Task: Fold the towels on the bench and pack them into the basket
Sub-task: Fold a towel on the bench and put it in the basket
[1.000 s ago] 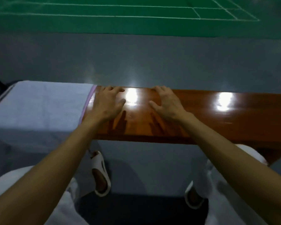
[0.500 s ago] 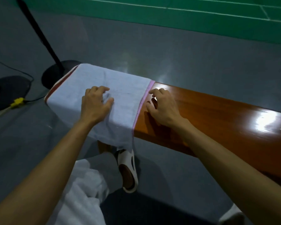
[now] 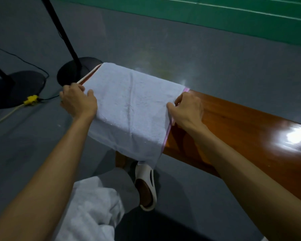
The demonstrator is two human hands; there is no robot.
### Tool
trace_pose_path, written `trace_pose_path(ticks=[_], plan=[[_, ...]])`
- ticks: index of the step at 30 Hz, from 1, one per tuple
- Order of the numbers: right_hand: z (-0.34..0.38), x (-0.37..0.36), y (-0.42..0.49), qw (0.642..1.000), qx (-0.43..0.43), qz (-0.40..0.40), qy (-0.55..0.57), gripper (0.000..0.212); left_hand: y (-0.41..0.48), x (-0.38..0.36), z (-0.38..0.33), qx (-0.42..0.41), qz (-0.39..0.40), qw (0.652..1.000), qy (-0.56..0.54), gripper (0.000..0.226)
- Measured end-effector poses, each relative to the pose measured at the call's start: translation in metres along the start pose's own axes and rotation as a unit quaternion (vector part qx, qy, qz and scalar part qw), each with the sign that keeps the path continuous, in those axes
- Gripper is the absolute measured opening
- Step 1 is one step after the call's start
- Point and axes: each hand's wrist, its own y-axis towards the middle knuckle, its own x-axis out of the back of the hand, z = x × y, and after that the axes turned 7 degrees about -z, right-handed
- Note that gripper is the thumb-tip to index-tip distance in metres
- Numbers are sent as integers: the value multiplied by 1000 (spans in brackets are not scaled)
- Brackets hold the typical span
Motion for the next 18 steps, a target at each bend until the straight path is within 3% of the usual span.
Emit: trace_pose_path(ticks=[7,11,15,18], plan=[[5,4,3,999,-22,1,37,8,1,2,-5,-26,-35,998,-41,10],[7,13,6,992,-24,10,125,11,3,16,-25,-85,-44,988,-120,13],[14,39,14,949,-38,0,313,15,6,46,-51,-150,-70,954,-248,15],[13,39,13,918,-102,47,380,26,1,51,-61,-100,-47,951,-290,10]])
